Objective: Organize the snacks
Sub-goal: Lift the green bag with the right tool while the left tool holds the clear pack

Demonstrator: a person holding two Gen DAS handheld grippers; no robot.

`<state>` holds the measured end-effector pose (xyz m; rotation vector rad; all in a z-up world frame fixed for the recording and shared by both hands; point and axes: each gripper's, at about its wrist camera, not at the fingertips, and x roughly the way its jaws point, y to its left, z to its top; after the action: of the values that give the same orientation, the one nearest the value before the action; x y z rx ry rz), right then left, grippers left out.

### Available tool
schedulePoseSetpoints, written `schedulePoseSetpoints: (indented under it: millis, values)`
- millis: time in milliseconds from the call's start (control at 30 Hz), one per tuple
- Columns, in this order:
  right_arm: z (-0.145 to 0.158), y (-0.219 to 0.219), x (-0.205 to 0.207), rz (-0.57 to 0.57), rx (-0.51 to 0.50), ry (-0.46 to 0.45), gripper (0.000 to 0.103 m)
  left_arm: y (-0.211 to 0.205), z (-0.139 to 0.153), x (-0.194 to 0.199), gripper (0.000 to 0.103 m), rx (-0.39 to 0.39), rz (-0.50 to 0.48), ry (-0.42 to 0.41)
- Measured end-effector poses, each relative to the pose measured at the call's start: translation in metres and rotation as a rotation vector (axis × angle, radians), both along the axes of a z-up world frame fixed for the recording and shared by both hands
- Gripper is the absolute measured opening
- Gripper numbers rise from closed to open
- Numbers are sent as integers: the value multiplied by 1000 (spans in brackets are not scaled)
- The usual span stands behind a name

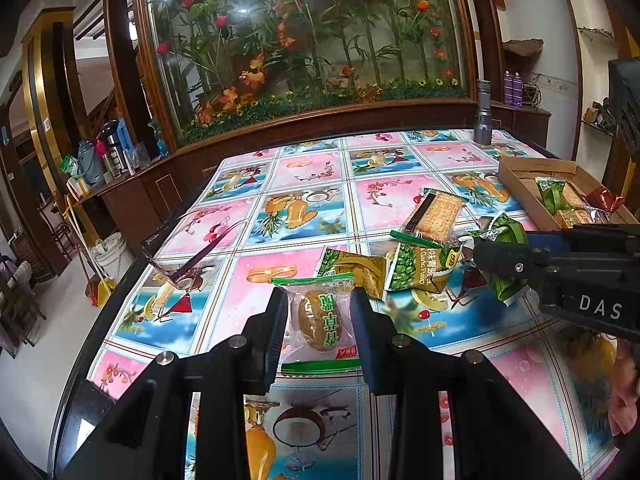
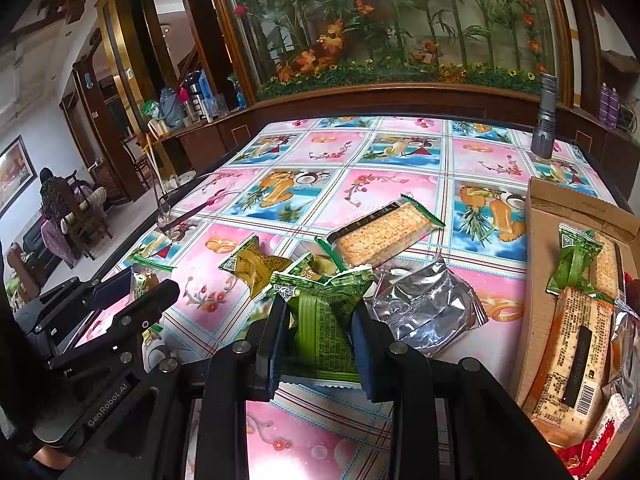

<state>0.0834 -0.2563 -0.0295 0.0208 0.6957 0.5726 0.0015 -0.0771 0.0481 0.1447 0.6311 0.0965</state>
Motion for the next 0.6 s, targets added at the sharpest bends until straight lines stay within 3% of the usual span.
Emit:
schedulePoseSetpoints:
  millis: [267,600]
  values:
    - [3,-3,0,-8,15,-5,32,-1,5,2,31,1,-14,-7]
    - [5,-6,0,-15,27,-9,32,1,2,6,31,-55,-66,16]
